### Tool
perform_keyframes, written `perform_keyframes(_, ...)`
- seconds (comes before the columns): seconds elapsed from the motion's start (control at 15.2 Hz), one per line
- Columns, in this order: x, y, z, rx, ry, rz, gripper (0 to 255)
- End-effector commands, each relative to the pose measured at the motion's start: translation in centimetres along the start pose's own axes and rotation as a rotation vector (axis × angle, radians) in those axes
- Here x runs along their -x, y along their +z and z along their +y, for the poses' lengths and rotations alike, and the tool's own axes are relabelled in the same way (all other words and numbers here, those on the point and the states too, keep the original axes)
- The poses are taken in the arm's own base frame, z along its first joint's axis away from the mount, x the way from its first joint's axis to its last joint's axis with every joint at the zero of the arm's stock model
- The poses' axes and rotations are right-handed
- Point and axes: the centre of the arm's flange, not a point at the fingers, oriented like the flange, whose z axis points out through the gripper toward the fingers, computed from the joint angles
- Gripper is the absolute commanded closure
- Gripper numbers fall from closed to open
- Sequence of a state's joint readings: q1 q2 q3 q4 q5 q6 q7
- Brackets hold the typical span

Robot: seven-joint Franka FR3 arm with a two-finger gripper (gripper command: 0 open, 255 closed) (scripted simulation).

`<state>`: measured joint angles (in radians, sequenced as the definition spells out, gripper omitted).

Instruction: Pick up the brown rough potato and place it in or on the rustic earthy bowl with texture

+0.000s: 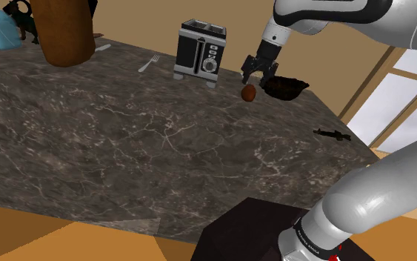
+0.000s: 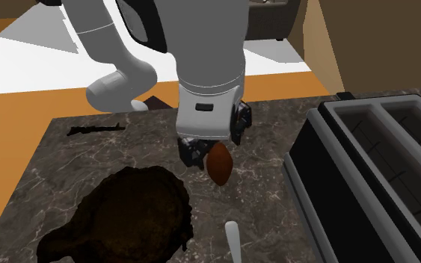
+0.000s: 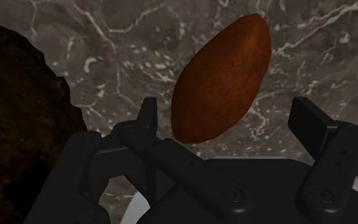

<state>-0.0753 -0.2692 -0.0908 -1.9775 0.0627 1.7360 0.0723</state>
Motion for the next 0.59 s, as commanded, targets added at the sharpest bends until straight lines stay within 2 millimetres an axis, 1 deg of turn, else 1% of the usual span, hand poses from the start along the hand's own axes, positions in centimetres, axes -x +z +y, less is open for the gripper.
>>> perform_keyframes(0.0,-0.2,0.9,0.2,-0.003,0.003,0.001,0)
perform_keyframes(0.33,-0.2,3.4,0.1,-0.003,0.003,0.001,0)
perform_keyframes(0.53,-0.2,3.4,0.1,-0.003,0.003,0.001,0)
